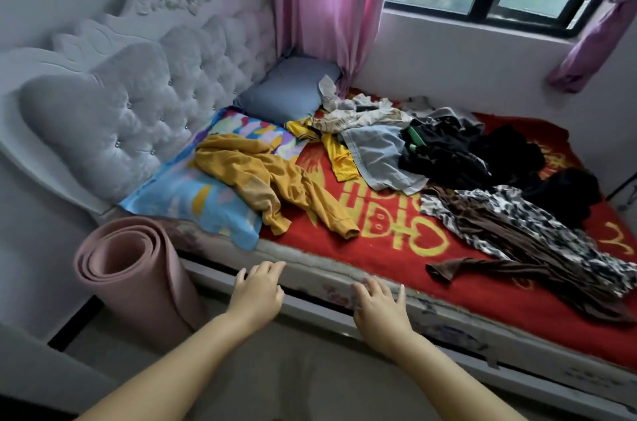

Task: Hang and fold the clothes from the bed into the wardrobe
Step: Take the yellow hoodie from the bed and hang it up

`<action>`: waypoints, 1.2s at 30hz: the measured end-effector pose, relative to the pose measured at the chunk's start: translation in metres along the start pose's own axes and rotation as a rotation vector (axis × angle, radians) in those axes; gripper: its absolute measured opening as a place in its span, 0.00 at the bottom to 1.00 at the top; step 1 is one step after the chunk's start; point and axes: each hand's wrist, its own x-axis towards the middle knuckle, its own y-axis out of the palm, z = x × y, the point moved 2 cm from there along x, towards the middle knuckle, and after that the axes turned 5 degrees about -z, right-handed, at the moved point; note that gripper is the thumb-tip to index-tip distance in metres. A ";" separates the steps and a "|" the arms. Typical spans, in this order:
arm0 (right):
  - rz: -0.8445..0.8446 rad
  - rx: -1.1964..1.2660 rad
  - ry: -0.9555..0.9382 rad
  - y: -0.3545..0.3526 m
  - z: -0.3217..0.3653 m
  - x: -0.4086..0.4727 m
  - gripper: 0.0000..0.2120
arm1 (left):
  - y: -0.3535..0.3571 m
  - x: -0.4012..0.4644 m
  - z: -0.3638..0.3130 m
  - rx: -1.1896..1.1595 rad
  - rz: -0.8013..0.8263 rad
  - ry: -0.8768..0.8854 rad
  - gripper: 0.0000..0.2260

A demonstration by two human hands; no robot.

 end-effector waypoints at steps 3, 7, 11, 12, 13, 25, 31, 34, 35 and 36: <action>0.006 0.007 -0.042 -0.013 0.020 0.066 0.24 | -0.021 0.053 0.037 -0.010 -0.032 -0.051 0.22; 0.042 0.009 -0.087 -0.018 0.046 0.132 0.26 | -0.034 0.104 0.077 -0.020 -0.024 -0.123 0.22; 0.069 0.000 -0.115 -0.023 0.060 0.195 0.26 | -0.038 0.152 0.103 -0.019 -0.045 -0.153 0.22; 0.071 -0.006 -0.126 -0.025 0.064 0.212 0.26 | -0.038 0.165 0.109 -0.020 -0.051 -0.158 0.22; 0.077 -0.017 -0.139 -0.028 0.067 0.227 0.26 | -0.038 0.177 0.114 -0.023 -0.050 -0.163 0.22; 0.211 -0.061 -0.262 -0.045 0.103 0.435 0.22 | -0.047 0.320 0.198 -0.032 0.021 -0.388 0.23; 0.377 -0.094 -0.290 -0.020 0.139 0.506 0.23 | -0.022 0.345 0.257 -0.115 0.124 -0.518 0.22; 0.409 -0.100 -0.259 -0.015 0.153 0.545 0.24 | -0.014 0.378 0.286 -0.219 0.172 -0.545 0.21; 0.421 -0.100 -0.239 -0.012 0.160 0.563 0.25 | -0.012 0.396 0.300 -0.265 0.184 -0.542 0.21; 0.431 -0.090 -0.211 -0.009 0.169 0.582 0.25 | -0.011 0.416 0.314 -0.308 0.191 -0.545 0.21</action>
